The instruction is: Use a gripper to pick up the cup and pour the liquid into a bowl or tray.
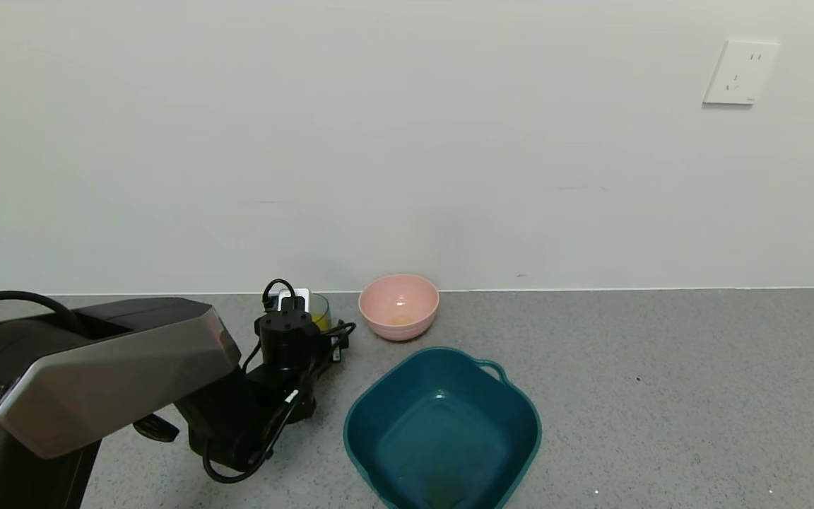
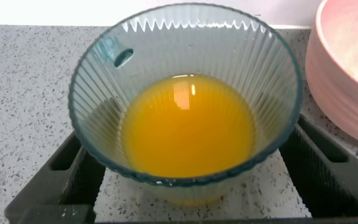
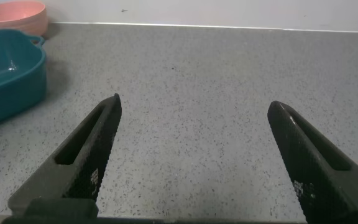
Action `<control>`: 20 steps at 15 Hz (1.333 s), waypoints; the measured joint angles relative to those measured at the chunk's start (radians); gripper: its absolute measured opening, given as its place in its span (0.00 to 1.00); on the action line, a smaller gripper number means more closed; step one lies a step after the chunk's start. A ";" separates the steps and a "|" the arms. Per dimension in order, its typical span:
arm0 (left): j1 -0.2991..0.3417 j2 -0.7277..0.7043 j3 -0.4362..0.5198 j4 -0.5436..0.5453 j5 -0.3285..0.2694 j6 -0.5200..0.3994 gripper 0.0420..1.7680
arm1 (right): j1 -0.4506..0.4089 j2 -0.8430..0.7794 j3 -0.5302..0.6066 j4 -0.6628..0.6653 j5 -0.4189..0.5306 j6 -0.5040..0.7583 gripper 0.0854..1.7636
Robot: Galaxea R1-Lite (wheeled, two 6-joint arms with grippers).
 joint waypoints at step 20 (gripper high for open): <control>0.009 0.047 -0.029 -0.002 0.000 0.000 0.76 | 0.000 0.000 0.000 0.000 0.000 0.000 0.97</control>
